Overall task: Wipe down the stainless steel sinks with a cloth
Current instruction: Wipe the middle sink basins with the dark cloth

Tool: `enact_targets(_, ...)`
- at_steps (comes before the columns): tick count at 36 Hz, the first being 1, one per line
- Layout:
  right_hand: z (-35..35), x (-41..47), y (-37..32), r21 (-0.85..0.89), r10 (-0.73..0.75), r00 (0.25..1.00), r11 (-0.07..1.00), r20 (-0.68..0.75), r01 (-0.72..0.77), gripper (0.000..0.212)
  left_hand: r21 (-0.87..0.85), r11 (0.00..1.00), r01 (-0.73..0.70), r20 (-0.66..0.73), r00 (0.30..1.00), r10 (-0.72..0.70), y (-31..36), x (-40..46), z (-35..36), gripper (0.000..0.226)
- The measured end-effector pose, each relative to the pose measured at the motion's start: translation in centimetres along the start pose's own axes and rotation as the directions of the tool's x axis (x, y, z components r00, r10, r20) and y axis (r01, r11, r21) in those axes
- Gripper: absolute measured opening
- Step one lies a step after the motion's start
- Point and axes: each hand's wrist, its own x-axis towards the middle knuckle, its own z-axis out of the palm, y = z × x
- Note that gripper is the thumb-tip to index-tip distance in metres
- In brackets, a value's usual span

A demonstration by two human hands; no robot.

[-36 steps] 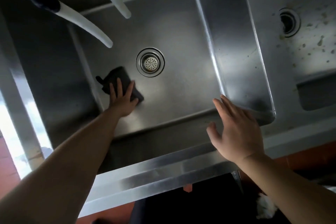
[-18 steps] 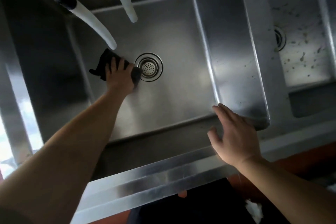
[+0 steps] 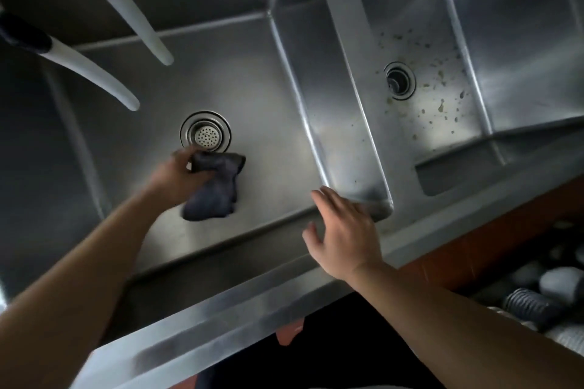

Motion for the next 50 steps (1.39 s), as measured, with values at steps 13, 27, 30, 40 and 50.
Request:
enact_targets(13, -0.5, -0.2, 1.3, 0.208, -0.114, 0.986, 0.974, 0.121, 0.087, 0.089, -0.790, 0.610, -0.062, -0.311, 0.898, -0.311, 13.4, -12.2, 8.1, 0.028)
enact_targets(27, -12.3, -0.2, 10.3, 0.481, -0.538, 0.841, 0.723, -0.058, 0.495, 0.081, -0.936, 0.348, -0.054, -0.221, 0.861, -0.459, 27.2, -17.0, 17.2, 0.016)
enact_targets(30, -14.2, 0.1, 15.1, 0.400, -0.532, 0.840, 0.750, -0.108, 0.526, 0.082, -0.932, 0.359, 0.037, -0.099, 0.931, -0.353, 28.7, -16.8, 19.6, 0.018)
enact_targets(40, -10.0, -0.5, 24.1, 0.023, -0.518, 0.769, 0.834, 0.375, 0.551, 0.061, -0.095, 0.941, 0.324, -0.522, 0.789, -0.324, 21.1, -16.8, 22.7, 0.040)
enact_targets(50, -5.5, 0.9, 20.0, -0.079, -0.327, 0.927, 0.935, 0.183, 0.345, 0.067, 0.394, 0.774, 0.496, -0.321, 0.863, -0.390, 16.2, -17.3, 23.6, 0.059)
